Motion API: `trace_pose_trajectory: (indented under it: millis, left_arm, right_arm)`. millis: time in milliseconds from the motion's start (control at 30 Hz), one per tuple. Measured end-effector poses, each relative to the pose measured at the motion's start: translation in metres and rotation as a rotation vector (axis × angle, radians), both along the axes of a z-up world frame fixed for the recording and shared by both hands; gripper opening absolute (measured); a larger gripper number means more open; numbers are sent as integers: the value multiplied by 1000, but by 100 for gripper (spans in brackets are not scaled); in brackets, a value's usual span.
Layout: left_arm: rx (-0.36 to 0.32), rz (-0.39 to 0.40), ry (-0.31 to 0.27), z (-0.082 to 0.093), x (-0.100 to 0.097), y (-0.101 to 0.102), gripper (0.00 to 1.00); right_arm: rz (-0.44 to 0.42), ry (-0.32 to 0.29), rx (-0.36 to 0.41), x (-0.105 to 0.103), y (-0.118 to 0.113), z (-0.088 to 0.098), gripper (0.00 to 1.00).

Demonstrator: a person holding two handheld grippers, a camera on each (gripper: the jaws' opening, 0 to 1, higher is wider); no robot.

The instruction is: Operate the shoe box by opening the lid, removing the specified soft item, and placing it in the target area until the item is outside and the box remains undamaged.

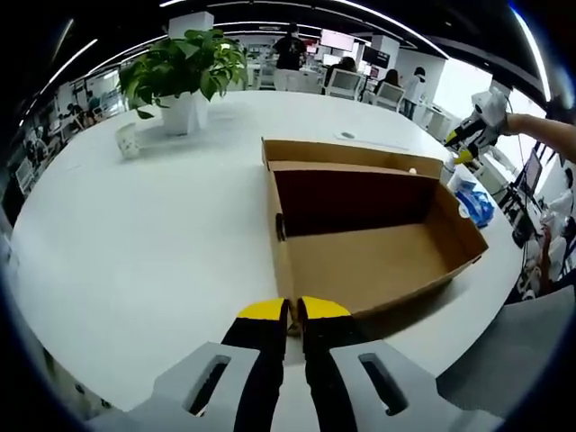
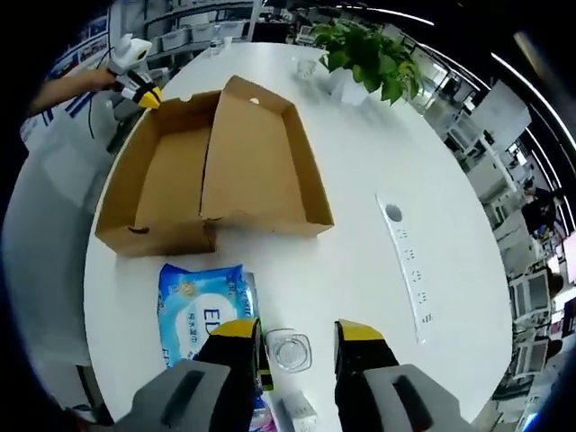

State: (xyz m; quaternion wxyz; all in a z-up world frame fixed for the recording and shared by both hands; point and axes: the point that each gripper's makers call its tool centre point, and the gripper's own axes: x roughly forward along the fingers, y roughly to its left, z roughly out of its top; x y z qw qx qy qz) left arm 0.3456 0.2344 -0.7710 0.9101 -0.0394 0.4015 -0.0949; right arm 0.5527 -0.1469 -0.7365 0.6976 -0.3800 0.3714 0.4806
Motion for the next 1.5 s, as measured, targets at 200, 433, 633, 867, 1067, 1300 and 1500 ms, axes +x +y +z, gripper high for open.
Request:
trace_pose_trajectory:
  millis: [200, 433, 633, 867, 1067, 1300, 1500]
  left_arm:
    - [-7, 8, 5, -1, 0, 1, 3]
    - [-20, 20, 7, -1, 1, 1, 3]
    - [-22, 25, 9, -1, 1, 1, 3]
    - [-29, 30, 14, -2, 1, 1, 3]
    - [-35, 32, 17, -2, 1, 0, 3]
    - [-38, 34, 21, -2, 0, 1, 3]
    - [-41, 36, 27, -2, 0, 1, 3]
  right_arm:
    - [-99, 11, 65, 8, 15, 4, 29]
    - [-193, 40, 114, 13, 31, -1, 29]
    - [-283, 73, 164, 16, 41, -6, 27]
    - [-402, 126, 250, 20, 51, -7, 25]
    - [-524, 161, 320, 23, 58, -9, 24]
    - [-613, 200, 369, 30, 69, -18, 23]
    - [-682, 224, 377, 34, 82, -28, 21]
